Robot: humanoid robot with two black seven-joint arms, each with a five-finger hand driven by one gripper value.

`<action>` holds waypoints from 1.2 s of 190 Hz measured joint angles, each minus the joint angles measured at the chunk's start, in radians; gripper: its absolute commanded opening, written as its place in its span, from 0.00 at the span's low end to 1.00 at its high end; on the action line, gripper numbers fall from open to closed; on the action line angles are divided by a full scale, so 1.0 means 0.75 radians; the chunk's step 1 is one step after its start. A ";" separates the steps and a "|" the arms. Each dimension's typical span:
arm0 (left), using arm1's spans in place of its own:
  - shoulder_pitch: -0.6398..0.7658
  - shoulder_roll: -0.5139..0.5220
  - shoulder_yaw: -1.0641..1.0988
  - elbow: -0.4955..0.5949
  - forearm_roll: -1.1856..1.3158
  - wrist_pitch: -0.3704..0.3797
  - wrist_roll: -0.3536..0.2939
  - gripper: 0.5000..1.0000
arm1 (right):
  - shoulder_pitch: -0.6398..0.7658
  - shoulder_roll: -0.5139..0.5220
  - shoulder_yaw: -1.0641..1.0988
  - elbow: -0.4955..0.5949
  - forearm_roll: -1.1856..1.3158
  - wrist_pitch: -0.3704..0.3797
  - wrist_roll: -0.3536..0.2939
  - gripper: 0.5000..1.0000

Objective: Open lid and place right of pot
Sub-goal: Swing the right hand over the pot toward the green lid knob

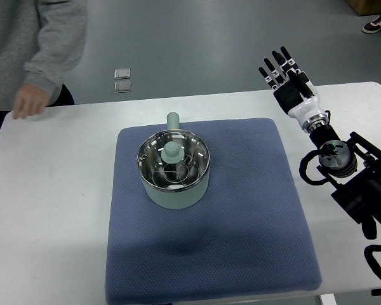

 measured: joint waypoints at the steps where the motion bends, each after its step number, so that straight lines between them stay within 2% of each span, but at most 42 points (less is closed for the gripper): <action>1: 0.000 0.000 0.000 0.000 0.000 0.000 0.000 1.00 | 0.000 0.000 0.000 0.000 0.000 0.000 0.000 0.86; 98: -0.002 0.000 0.001 -0.001 0.000 0.000 -0.002 1.00 | 0.020 -0.004 -0.015 0.040 -0.049 -0.018 -0.012 0.86; 142: -0.011 0.000 0.004 0.000 0.000 -0.002 -0.002 1.00 | 0.097 -0.065 -0.138 0.146 -0.359 -0.040 -0.021 0.86; 180: -0.018 0.000 0.005 0.001 0.000 -0.002 -0.003 1.00 | 0.277 -0.195 -0.412 0.276 -0.860 -0.011 -0.094 0.86; 203: -0.018 0.000 0.004 0.002 0.000 -0.002 -0.003 1.00 | 0.474 -0.275 -0.668 0.320 -1.119 0.042 -0.122 0.86; 228: -0.018 0.000 0.002 0.002 0.000 -0.002 -0.003 1.00 | 0.729 -0.328 -0.976 0.352 -1.213 0.107 -0.156 0.86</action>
